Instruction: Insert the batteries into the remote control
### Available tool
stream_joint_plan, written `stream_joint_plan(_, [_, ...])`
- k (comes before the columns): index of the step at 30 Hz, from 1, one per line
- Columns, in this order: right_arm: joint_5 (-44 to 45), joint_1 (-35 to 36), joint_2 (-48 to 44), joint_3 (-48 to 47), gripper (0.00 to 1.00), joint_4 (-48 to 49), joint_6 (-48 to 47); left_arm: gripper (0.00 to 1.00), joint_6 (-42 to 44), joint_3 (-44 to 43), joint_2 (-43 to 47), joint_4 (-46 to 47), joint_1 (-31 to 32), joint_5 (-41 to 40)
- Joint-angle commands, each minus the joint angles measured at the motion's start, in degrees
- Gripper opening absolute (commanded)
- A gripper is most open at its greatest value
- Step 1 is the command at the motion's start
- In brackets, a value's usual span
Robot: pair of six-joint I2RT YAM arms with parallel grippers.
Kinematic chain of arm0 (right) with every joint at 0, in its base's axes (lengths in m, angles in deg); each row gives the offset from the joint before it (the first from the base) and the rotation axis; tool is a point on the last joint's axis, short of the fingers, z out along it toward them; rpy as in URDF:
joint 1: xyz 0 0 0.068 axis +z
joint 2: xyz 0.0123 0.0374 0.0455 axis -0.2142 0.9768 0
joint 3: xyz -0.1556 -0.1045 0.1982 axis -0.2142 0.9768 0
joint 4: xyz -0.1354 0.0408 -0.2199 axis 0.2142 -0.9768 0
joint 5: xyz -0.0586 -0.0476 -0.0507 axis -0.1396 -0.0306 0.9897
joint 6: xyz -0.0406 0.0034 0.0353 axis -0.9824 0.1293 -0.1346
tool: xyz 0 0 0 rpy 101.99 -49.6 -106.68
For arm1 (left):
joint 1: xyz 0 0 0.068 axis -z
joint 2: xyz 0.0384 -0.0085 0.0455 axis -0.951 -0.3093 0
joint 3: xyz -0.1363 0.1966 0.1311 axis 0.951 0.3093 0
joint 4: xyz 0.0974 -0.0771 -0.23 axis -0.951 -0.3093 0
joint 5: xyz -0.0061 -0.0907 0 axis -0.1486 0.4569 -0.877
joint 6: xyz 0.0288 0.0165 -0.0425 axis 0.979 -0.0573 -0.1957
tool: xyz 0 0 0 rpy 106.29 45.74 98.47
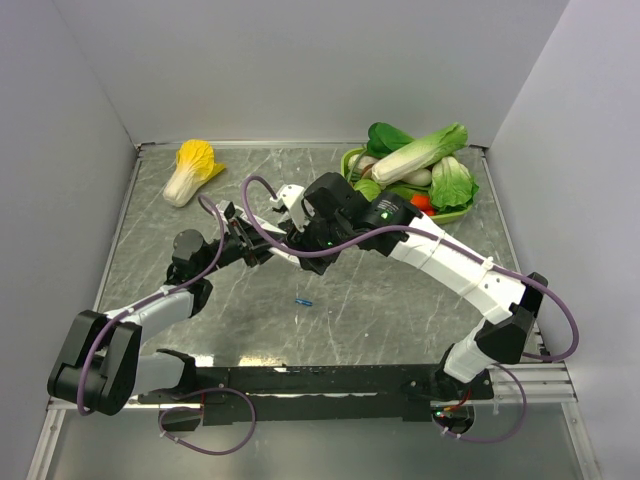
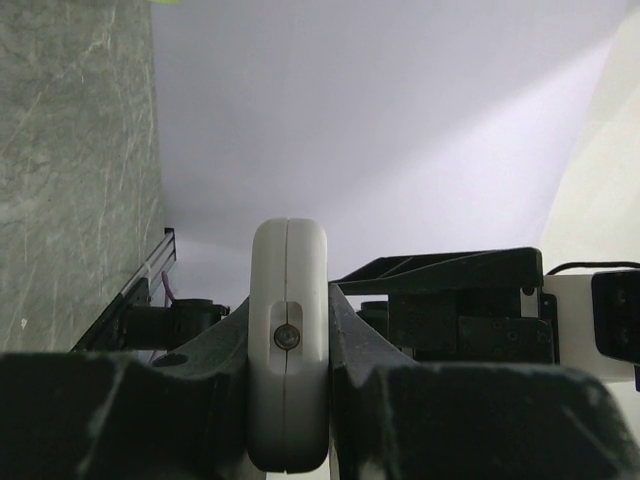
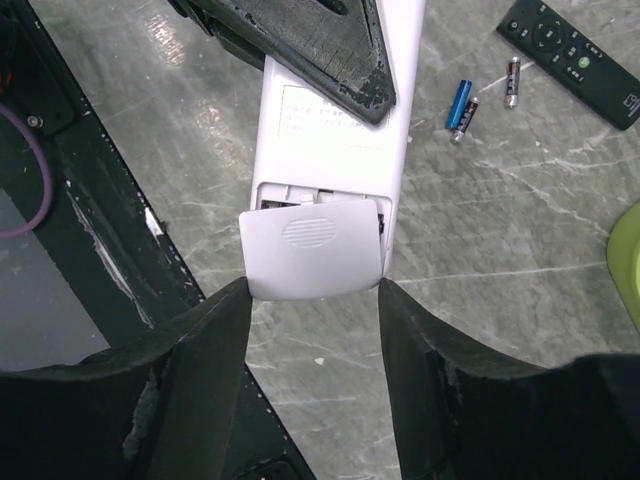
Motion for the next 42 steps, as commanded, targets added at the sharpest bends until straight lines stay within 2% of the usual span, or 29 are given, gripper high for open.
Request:
stream_joint_plan(1, [1.2, 0.7, 1.1, -2.5, 0.57, -0.2, 0.8, 0.01, 0.2, -1.8, 1.4, 2.0, 0.2, -0.8])
stream_joint_plan(8, [1.6, 0.9, 1.3, -2.7, 0.51, -0.5, 1.7, 0.01, 0.7, -1.6, 2.1, 1.4, 0.2, -1.4])
stream_joint_plan(23, [6.3, 3.2, 5.1, -6.9, 0.48, -2.9, 7.0, 0.01, 4.8, -2.7, 5.1, -4.8, 1.2, -4.2])
stream_joint_plan(27, [6.8, 3.4, 5.6, -7.1, 0.48, -3.1, 7.0, 0.01, 4.2, -2.3, 5.4, -4.3, 1.2, -4.4])
stream_joint_plan(31, [7.0, 3.5, 5.6, -7.2, 0.47, -2.4, 10.9, 0.01, 4.5, -2.3, 5.7, -4.7, 1.3, -4.8])
stream_joint_plan(42, [12.7, 3.3, 5.9, -7.5, 0.44, -0.7, 13.4, 0.01, 4.4, -1.9, 6.4, -3.8, 1.8, -4.9])
